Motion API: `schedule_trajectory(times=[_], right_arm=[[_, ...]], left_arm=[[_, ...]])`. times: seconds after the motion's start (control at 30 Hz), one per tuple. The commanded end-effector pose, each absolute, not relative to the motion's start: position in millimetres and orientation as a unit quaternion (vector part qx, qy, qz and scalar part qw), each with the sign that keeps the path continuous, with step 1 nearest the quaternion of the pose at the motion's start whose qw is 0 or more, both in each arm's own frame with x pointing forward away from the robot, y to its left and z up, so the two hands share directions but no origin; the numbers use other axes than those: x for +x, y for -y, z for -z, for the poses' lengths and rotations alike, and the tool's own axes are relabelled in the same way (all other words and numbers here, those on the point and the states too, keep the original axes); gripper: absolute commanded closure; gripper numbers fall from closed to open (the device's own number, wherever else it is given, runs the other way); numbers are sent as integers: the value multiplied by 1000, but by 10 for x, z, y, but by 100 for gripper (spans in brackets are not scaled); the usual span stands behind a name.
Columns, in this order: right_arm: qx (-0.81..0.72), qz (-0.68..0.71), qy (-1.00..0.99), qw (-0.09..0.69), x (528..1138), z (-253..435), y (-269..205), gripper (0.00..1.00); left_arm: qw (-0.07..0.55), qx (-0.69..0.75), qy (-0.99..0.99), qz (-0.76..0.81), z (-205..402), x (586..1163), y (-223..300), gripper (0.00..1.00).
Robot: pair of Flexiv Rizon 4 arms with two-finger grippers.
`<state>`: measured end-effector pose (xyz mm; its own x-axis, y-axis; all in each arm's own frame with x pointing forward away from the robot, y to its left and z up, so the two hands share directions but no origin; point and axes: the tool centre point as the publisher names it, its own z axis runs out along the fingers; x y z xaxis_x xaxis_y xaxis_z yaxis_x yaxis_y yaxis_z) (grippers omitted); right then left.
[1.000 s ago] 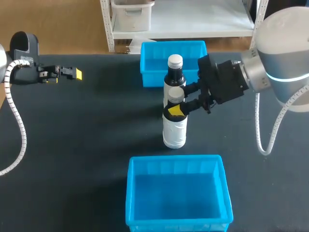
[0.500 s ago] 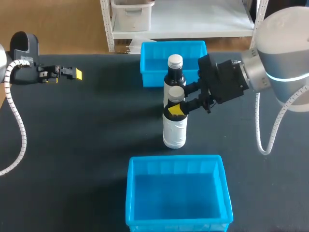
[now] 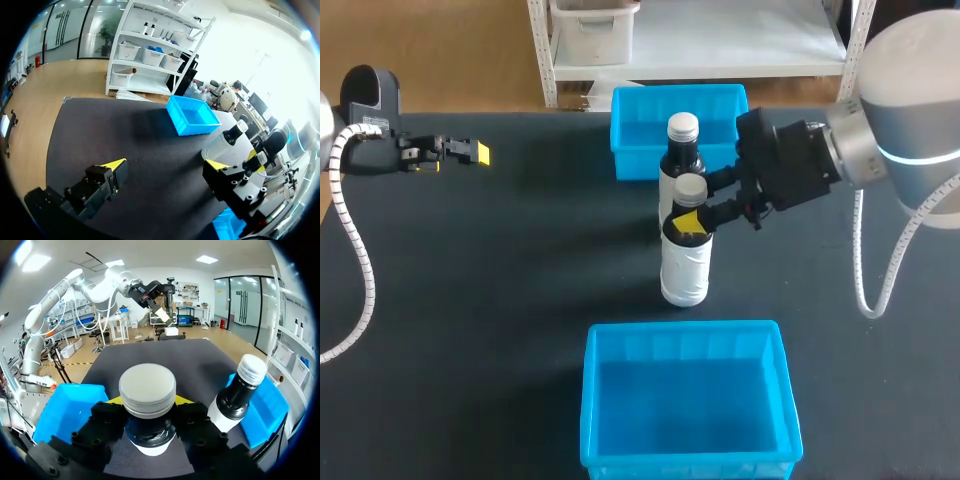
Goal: Pick up the bottle, and place it in the far bin if it is heavy, or in the near bin if it is light.
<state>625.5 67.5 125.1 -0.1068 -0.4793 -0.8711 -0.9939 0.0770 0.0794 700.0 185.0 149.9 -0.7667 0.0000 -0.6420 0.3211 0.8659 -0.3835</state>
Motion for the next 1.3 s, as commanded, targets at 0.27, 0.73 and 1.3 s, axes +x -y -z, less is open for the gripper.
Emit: schedule_trajectory(times=[0.27, 0.73, 1.3], right_arm=[[-567, -361, -649, 357, 6286, -1419, -465, 100], [-550, -344, -668, 365, 6375, -1567, -18, 100], [-532, -322, -686, 378, 6622, -1864, 578, 100]], left_arm=[[330, 88, -908, 243, -1499, 7000, -1850, 0], [330, 88, -908, 243, -1499, 7000, -1850, 0], [330, 88, -908, 243, -1499, 7000, -1850, 0]])
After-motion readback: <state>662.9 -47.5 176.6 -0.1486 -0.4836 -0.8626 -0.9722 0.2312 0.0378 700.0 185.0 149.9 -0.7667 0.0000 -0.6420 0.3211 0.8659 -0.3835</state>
